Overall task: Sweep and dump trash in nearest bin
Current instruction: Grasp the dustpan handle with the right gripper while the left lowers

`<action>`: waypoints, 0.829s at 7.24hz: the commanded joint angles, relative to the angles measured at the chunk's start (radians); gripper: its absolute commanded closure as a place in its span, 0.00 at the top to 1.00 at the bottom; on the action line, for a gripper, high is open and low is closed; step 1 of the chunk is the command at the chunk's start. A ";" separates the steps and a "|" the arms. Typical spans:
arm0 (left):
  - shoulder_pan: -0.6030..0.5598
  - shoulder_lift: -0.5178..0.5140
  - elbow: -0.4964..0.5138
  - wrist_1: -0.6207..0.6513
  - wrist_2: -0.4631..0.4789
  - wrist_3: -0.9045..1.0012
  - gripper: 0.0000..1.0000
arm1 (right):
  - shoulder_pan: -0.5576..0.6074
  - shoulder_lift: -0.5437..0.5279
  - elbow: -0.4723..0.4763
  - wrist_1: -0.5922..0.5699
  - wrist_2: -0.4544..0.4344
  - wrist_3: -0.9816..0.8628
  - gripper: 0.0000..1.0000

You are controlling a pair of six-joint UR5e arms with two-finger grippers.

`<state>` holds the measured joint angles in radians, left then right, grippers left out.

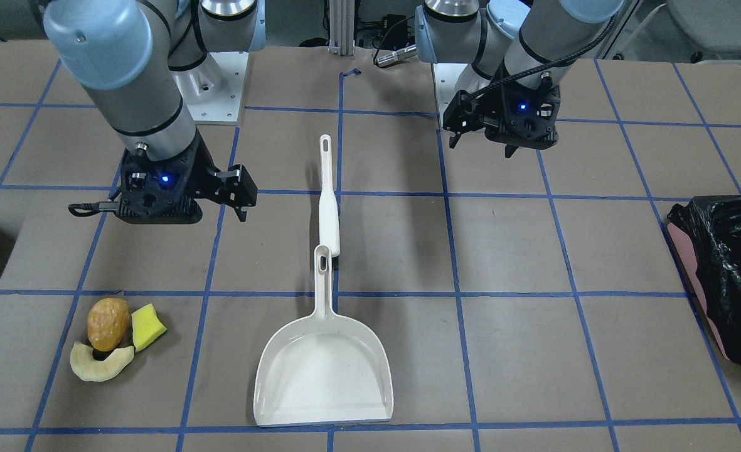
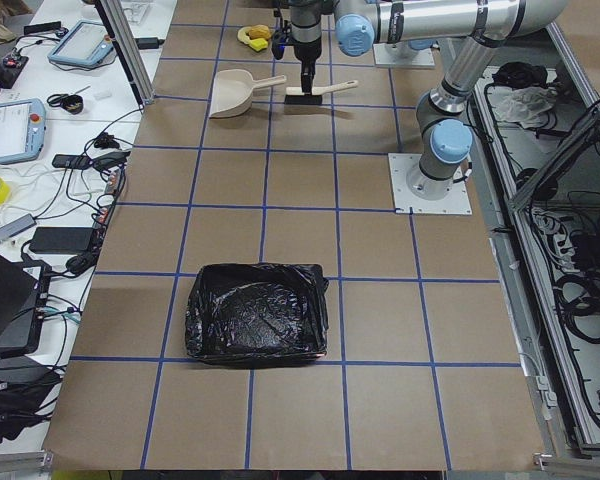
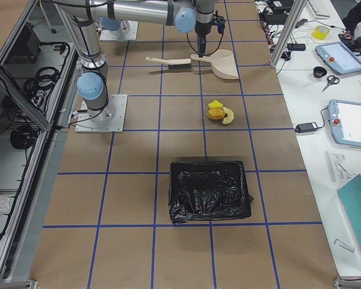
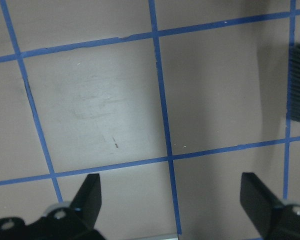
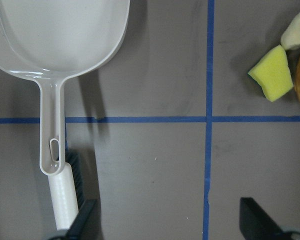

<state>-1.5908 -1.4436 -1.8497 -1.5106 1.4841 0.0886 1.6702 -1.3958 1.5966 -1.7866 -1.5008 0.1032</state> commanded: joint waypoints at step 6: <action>-0.397 -0.004 -0.247 0.312 -0.007 -0.393 1.00 | 0.209 0.297 -0.129 -0.140 -0.002 0.064 0.99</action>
<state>-1.9328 -1.4433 -2.0501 -1.2780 1.4816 -0.2294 1.8501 -1.1141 1.4632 -1.9248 -1.5005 0.1732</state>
